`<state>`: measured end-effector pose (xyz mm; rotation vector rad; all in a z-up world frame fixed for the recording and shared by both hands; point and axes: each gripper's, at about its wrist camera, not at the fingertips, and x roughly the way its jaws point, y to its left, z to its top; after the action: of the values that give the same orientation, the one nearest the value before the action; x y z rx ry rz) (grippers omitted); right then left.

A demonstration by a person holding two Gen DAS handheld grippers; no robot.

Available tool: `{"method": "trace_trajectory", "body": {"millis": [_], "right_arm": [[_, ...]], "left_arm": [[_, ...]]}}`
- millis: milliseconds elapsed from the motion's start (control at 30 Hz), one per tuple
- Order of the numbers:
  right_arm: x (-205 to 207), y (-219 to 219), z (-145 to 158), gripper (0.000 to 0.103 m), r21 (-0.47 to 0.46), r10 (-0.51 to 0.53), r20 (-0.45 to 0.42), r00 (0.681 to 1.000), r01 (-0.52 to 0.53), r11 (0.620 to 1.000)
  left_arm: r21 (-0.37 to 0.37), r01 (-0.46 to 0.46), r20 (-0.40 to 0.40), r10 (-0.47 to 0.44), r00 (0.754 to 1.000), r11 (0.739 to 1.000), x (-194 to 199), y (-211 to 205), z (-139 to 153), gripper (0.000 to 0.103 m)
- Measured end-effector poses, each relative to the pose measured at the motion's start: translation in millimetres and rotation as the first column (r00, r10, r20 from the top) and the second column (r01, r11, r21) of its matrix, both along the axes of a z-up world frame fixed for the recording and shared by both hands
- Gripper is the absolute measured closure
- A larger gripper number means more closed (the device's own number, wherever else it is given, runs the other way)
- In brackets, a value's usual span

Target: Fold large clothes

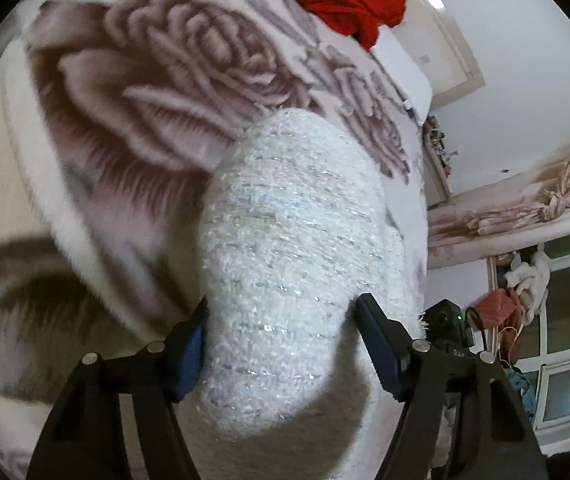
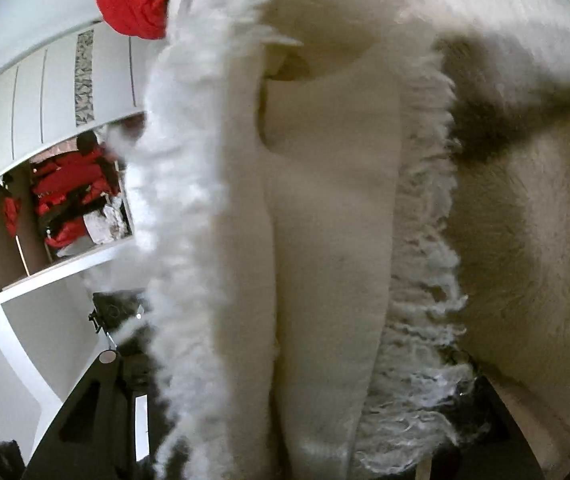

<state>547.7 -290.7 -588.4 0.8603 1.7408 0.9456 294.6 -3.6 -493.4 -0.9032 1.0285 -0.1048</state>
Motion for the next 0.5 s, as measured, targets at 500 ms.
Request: {"method": "trace_trajectory", "body": {"millis": [500], "right_arm": [[192.3, 18.9, 64.7, 0.051, 0.057, -0.212, 0.198, 0.957, 0.205, 0.977]], "left_arm": [[0.017, 0.184, 0.150, -0.184, 0.971, 0.983, 258.4, 37.7, 24.6, 0.035]]}}
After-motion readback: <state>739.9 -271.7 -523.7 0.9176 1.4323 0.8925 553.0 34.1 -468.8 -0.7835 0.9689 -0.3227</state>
